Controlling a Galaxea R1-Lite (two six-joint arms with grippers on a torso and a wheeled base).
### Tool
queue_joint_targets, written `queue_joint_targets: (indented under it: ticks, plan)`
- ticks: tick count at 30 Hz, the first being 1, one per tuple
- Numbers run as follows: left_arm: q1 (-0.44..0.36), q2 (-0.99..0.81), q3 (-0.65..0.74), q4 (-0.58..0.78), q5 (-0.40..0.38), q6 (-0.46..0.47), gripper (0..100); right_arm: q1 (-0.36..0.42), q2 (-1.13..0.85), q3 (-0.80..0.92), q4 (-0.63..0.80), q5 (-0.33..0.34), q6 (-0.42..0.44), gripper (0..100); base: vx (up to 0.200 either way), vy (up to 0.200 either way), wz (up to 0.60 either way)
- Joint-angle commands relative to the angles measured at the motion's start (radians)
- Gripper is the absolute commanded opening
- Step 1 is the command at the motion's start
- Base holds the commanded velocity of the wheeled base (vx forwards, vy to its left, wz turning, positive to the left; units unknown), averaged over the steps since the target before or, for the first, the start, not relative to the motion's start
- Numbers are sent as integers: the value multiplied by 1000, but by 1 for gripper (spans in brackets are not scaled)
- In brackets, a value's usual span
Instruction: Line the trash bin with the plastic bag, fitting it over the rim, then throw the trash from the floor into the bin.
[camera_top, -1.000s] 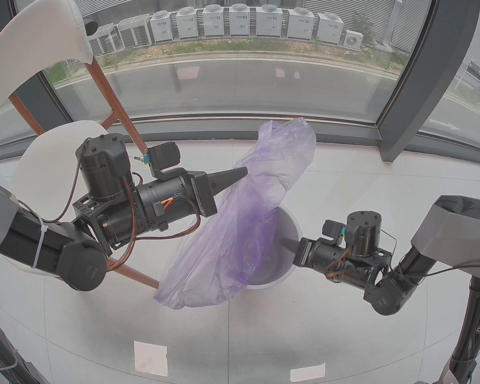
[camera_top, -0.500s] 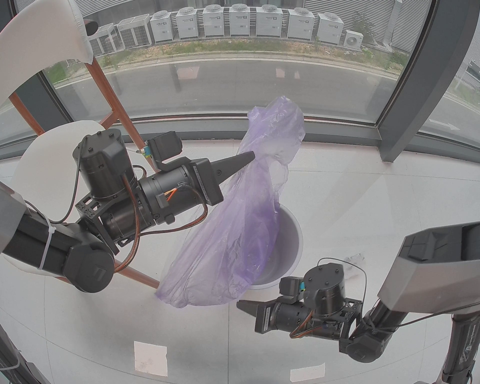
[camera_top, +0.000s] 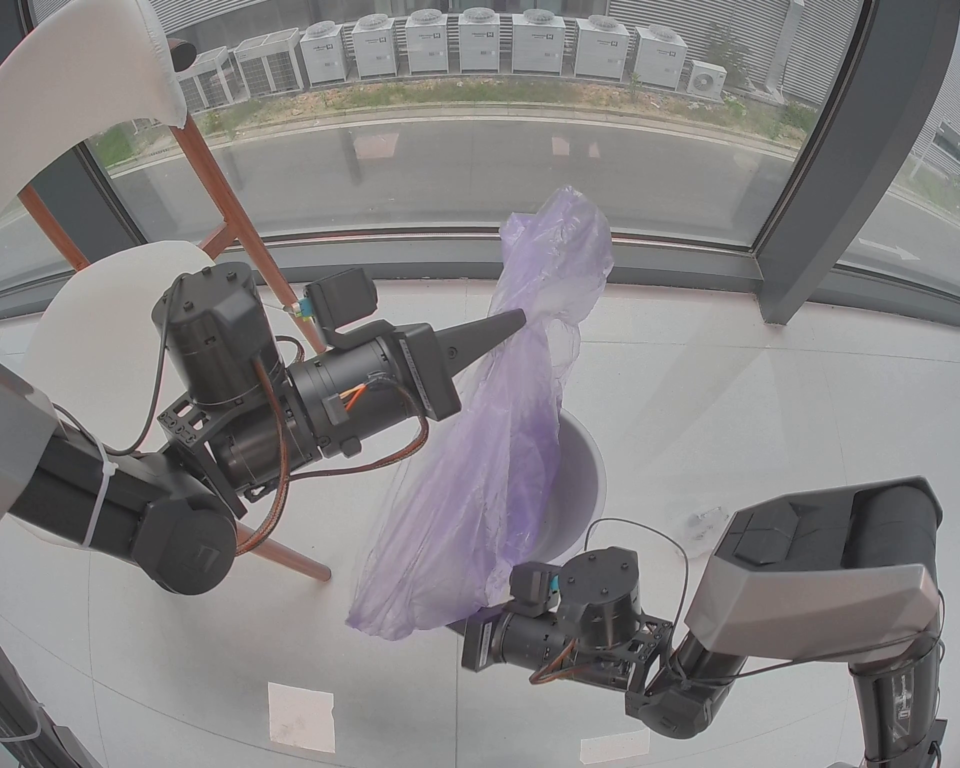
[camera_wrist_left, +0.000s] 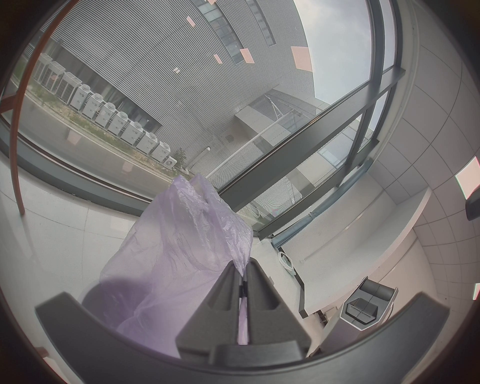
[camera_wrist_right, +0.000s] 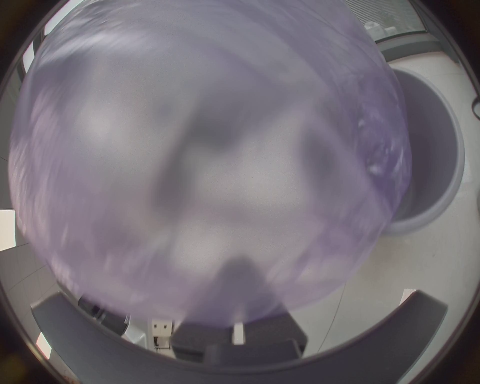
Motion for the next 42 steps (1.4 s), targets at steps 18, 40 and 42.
queue_joint_targets:
  ticks: [18, 40, 42]
  plan:
    - [44, 34, 28, 13, -3, 9, 0, -175, 100, -219, -77, -25, -16, 0, 0, 0, 0]
    - [93, 68, 39, 153, 77, 273, 0, -132, -465, 367, 5, 22, 19, 0, 0, 0, 0]
    - [93, 58, 45, 179, 78, 291, 0, -131, -532, 389, 34, 22, 21, 0, 0, 0, 0]
